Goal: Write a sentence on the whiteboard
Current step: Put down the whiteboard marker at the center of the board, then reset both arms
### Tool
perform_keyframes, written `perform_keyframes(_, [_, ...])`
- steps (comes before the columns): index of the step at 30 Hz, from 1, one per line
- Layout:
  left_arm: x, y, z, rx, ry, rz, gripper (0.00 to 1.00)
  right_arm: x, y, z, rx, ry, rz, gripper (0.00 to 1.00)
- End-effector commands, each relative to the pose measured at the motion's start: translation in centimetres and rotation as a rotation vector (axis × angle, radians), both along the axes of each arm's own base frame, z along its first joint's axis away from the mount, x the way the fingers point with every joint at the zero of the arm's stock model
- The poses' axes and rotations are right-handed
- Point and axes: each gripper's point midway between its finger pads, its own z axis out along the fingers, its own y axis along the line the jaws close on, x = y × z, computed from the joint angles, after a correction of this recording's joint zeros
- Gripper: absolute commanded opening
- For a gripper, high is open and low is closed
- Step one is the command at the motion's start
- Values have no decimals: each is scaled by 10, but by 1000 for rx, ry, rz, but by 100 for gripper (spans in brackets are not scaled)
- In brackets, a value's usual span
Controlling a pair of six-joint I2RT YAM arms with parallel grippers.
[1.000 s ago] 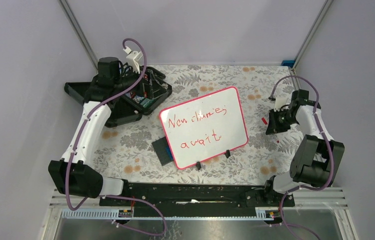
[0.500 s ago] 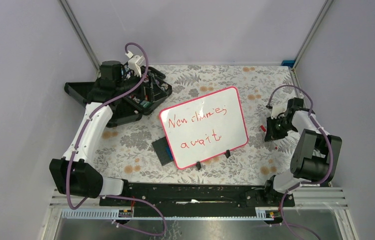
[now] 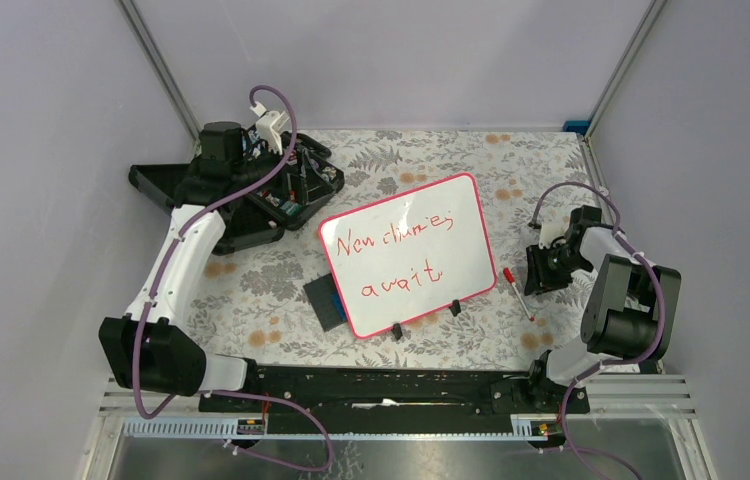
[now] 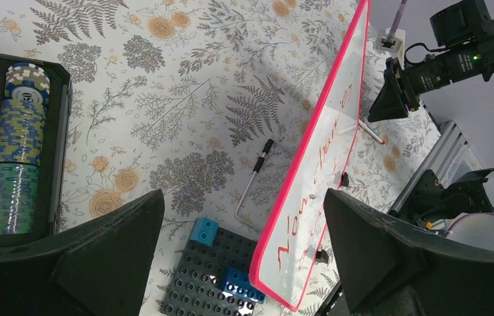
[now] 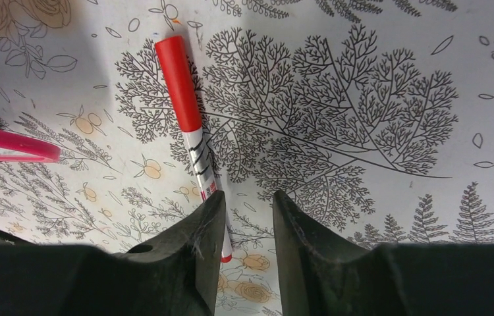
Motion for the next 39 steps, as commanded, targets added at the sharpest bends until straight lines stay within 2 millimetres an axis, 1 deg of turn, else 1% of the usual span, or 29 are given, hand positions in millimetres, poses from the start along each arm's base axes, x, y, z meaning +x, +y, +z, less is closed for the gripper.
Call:
perform_keyframes(1, [3,2,16,-4,-85,3,99,-3,-1,-3,-3,13,-10,40])
perform_keyframes(6, [4,3,13,-3,-75,6,99,0,3,4,20,2,-6,40])
perform_keyframes(10, [4,3,13,-4,-74,4,99,6,6,16,42,-35,5,45])
perform_keyframes(12, [5,3,14,-4,-74,6,99,12,9,26,59,-63,10,48])
perform_keyframes(13, [7,3,12,-3,-51,9,99,22,14,44,92,-107,10,57])
perform_keyframes(15, [10,4,10,3,-30,20,99,34,16,64,116,-157,8,67])
perform_keyframes(17, [13,8,10,10,-7,39,99,49,18,87,131,-220,7,80])
perform_keyframes(18, [16,11,13,13,-5,49,99,56,18,99,136,-252,5,87])
perform_keyframes(19, [19,14,14,17,1,63,99,64,18,113,138,-294,3,92])
perform_keyframes(21, [26,24,17,23,14,97,99,79,18,140,143,-363,3,99])
perform_keyframes(24, [38,45,23,57,10,157,99,102,16,183,158,-462,-3,100])
perform_keyframes(25, [43,53,25,65,8,182,99,111,15,201,162,-500,-5,100])
perform_keyframes(28, [52,90,38,79,-13,272,99,130,12,232,184,-569,-22,100])
perform_keyframes(31, [56,127,47,106,-36,358,99,144,2,252,197,-613,-48,100])
perform_keyframes(32, [57,143,49,119,-39,397,99,147,-2,258,209,-625,-59,100])
perform_keyframes(33, [58,155,50,131,-37,426,99,152,-7,262,216,-635,-70,100])
perform_keyframes(37, [59,194,52,177,-44,526,99,163,-29,280,236,-678,-118,100])
perform_keyframes(39, [60,210,54,194,-50,559,99,166,-36,288,231,-700,-127,100])
